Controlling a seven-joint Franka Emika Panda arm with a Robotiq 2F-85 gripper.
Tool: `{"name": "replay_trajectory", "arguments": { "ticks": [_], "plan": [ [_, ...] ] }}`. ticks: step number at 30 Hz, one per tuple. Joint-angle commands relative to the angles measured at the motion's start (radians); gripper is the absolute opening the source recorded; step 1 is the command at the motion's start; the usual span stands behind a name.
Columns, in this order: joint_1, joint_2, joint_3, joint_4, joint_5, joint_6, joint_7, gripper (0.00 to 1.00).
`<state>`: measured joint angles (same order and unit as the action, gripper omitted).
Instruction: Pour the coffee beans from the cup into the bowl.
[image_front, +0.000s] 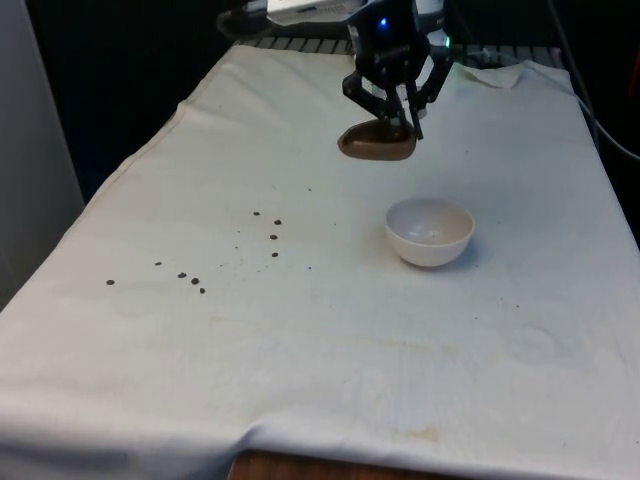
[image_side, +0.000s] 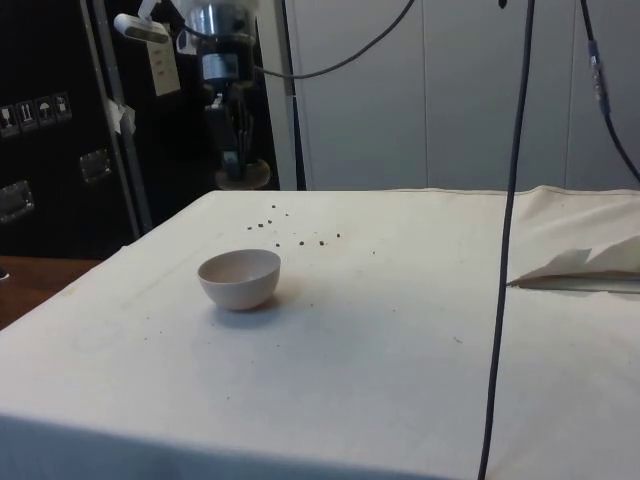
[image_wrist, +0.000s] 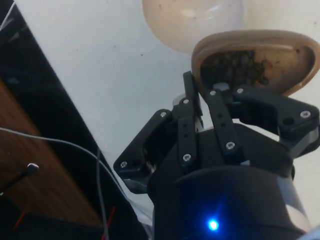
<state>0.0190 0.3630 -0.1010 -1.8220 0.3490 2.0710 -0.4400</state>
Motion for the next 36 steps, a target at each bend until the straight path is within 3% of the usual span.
{"name": "replay_trajectory", "arguments": {
  "ticks": [1, 17, 36],
  "plan": [
    [0.002, -0.005, 0.004, -0.001, 0.007, -0.008, 0.006, 0.00],
    [0.000, -0.007, 0.037, -0.001, 0.069, -0.030, -0.004, 0.00],
    [-0.001, -0.020, 0.057, -0.036, 0.233, -0.035, -0.088, 0.00]
  ]
}}
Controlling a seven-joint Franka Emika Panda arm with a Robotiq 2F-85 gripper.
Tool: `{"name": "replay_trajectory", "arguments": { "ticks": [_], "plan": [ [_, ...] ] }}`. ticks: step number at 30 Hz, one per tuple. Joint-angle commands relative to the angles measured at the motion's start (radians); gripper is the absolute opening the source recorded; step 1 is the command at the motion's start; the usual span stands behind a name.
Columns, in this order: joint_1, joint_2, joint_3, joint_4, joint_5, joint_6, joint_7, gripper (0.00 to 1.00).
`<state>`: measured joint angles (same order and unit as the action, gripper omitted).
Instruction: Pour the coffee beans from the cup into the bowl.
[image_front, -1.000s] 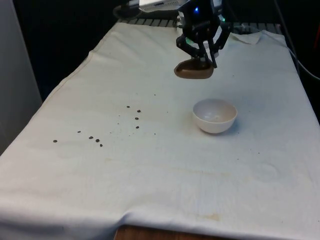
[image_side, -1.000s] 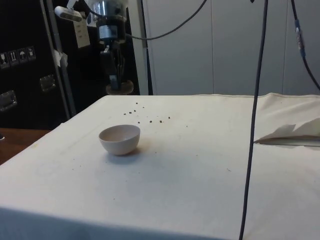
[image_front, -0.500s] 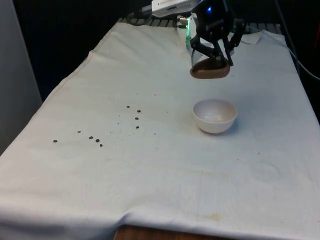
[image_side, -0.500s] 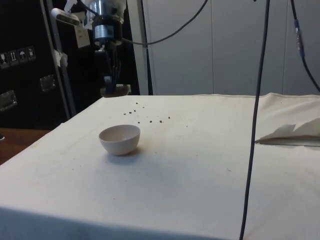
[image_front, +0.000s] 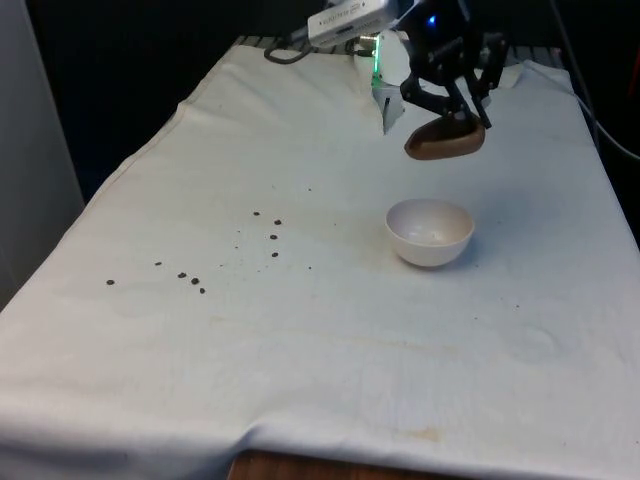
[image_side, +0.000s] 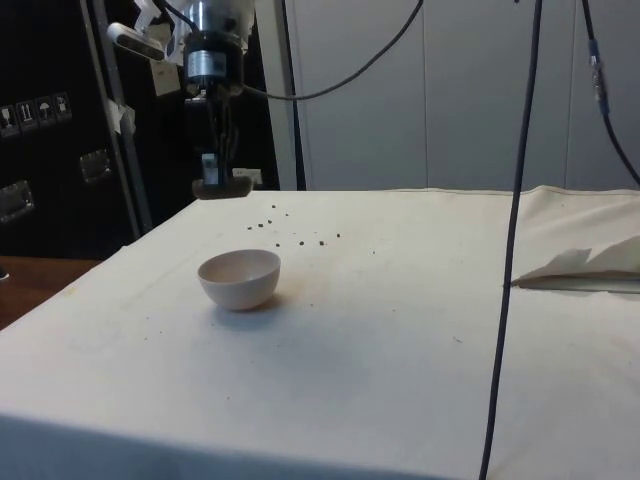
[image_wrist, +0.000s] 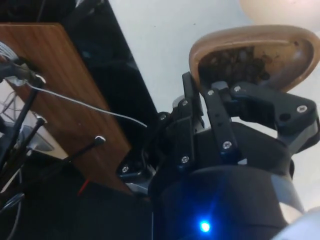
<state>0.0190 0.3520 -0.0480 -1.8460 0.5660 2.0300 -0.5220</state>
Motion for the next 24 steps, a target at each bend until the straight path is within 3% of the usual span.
{"name": "replay_trajectory", "arguments": {
  "ticks": [1, 17, 18, 24],
  "plan": [
    [0.000, 0.000, 0.000, -0.002, 0.007, 0.000, -0.005, 0.00],
    [-0.003, -0.004, 0.007, -0.038, 0.160, 0.002, -0.109, 0.00],
    [0.000, -0.001, 0.003, -0.033, 0.146, -0.001, -0.102, 0.00],
    [-0.006, 0.005, 0.005, -0.049, 0.224, -0.001, -0.161, 0.00]
  ]
}}
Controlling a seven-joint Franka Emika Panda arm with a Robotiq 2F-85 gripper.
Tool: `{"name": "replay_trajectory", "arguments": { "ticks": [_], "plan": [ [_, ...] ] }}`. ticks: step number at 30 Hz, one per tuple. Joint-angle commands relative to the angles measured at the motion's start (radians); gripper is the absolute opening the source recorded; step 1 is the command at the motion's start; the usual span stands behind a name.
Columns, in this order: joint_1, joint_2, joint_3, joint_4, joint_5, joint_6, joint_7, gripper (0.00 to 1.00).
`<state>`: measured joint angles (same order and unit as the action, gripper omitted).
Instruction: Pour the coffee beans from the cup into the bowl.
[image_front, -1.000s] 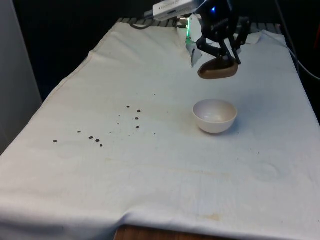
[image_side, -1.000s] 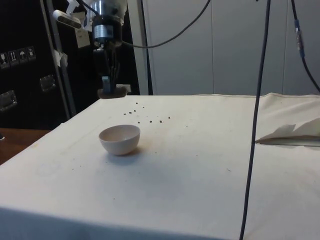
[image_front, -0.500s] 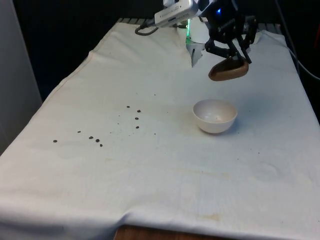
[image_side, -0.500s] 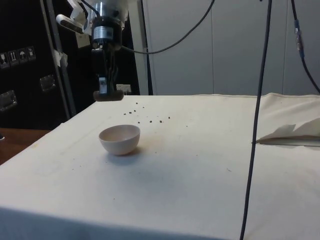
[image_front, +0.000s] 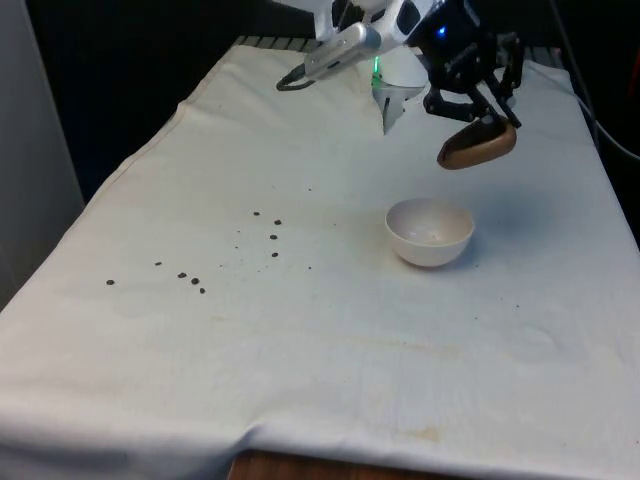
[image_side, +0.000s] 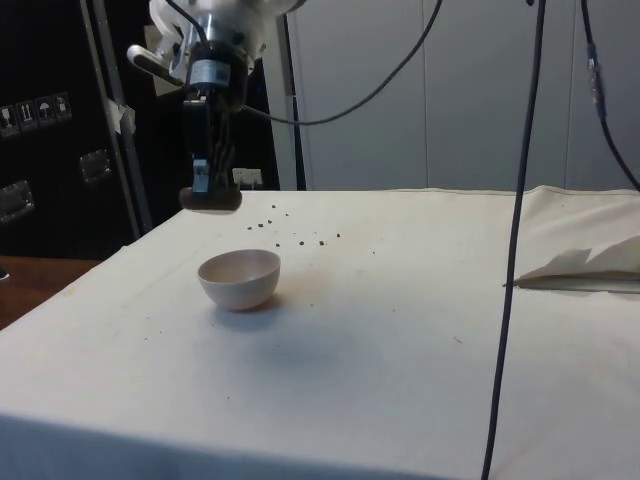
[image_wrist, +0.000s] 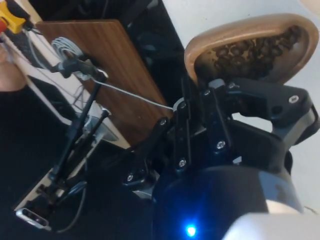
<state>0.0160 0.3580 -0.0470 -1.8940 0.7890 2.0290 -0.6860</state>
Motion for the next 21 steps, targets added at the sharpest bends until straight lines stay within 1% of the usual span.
{"name": "replay_trajectory", "arguments": {
  "ticks": [1, 2, 3, 4, 11, 12, 13, 16, 18, 19, 20, 21],
  "plan": [
    [-0.005, 0.001, 0.002, -0.002, 0.020, -0.001, -0.013, 0.00],
    [-0.006, 0.002, 0.001, -0.003, 0.028, -0.001, -0.020, 0.00],
    [-0.002, 0.003, -0.002, -0.002, 0.018, 0.000, -0.016, 0.00],
    [-0.008, 0.004, 0.000, -0.004, 0.036, -0.001, -0.030, 0.00],
    [-0.016, 0.014, -0.013, -0.010, 0.106, -0.005, -0.107, 0.00],
    [-0.011, 0.017, -0.016, -0.008, 0.098, -0.004, -0.105, 0.00],
    [-0.017, 0.014, -0.014, -0.013, 0.113, -0.007, -0.117, 0.00],
    [-0.020, 0.011, -0.022, -0.025, 0.139, -0.016, -0.148, 0.00],
    [-0.020, 0.009, -0.028, -0.031, 0.147, -0.025, -0.158, 0.00],
    [-0.016, 0.017, -0.029, -0.023, 0.139, -0.021, -0.154, 0.00],
    [-0.020, 0.007, -0.030, -0.034, 0.153, -0.030, -0.162, 0.00],
    [-0.019, 0.003, -0.033, -0.040, 0.163, -0.039, -0.169, 0.00]
  ]
}}
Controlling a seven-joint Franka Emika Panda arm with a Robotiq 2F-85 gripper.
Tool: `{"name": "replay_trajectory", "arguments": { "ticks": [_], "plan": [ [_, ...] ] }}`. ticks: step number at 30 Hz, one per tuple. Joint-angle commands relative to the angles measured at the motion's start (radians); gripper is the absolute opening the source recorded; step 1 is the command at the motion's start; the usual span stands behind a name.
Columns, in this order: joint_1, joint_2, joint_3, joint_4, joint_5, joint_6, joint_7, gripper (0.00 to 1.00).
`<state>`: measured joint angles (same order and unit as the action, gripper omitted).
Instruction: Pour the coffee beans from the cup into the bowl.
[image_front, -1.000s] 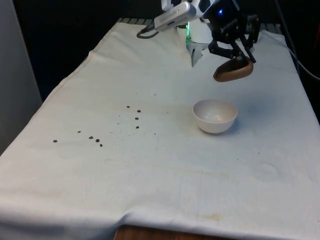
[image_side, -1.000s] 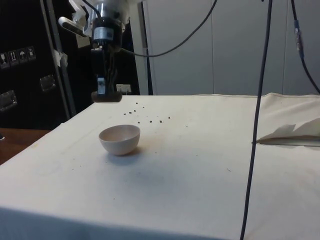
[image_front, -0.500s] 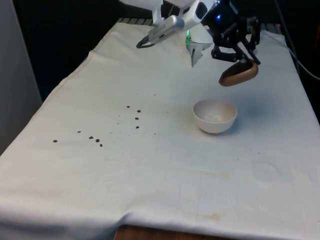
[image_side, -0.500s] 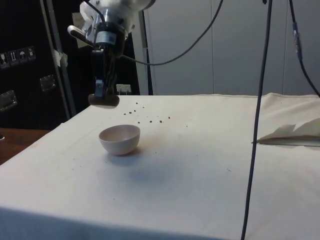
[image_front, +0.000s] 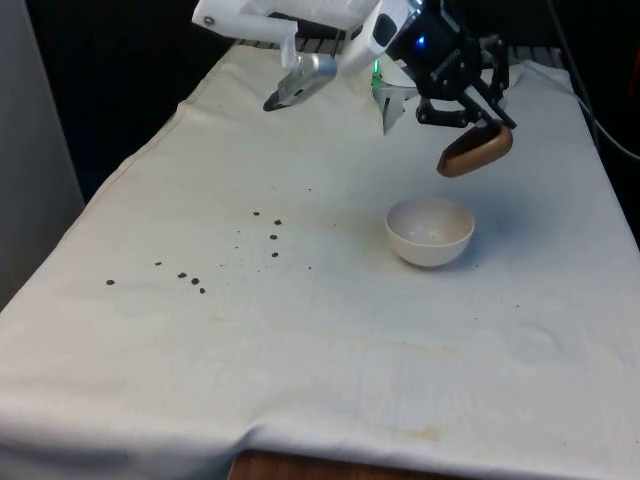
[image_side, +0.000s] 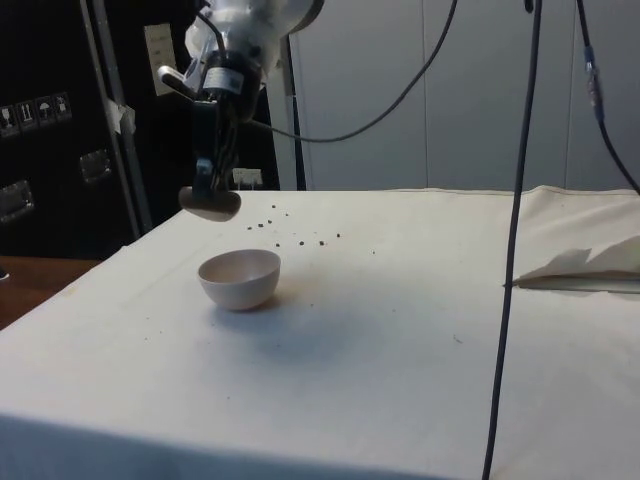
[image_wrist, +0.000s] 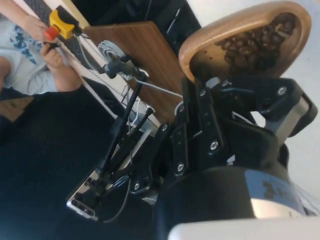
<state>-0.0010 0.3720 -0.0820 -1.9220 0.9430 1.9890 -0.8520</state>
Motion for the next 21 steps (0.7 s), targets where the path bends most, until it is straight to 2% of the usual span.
{"name": "replay_trajectory", "arguments": {
  "ticks": [1, 6, 7, 8, 14, 15, 16, 21],
  "plan": [
    [-0.003, -0.011, 0.000, -0.014, 0.013, -0.004, -0.007, 0.00],
    [-0.006, -0.008, -0.006, -0.025, 0.046, -0.021, -0.033, 0.00],
    [-0.001, -0.007, -0.008, -0.022, 0.036, -0.018, -0.029, 0.00],
    [-0.006, -0.006, -0.007, -0.025, 0.055, -0.025, -0.038, 0.00],
    [-0.010, 0.009, -0.018, -0.024, 0.106, -0.053, -0.074, 0.00],
    [-0.005, 0.008, -0.021, -0.025, 0.098, -0.048, -0.072, 0.00],
    [-0.010, 0.011, -0.019, -0.024, 0.112, -0.055, -0.080, 0.00],
    [-0.015, 0.024, -0.030, -0.024, 0.153, -0.076, -0.118, 0.00]
  ]
}}
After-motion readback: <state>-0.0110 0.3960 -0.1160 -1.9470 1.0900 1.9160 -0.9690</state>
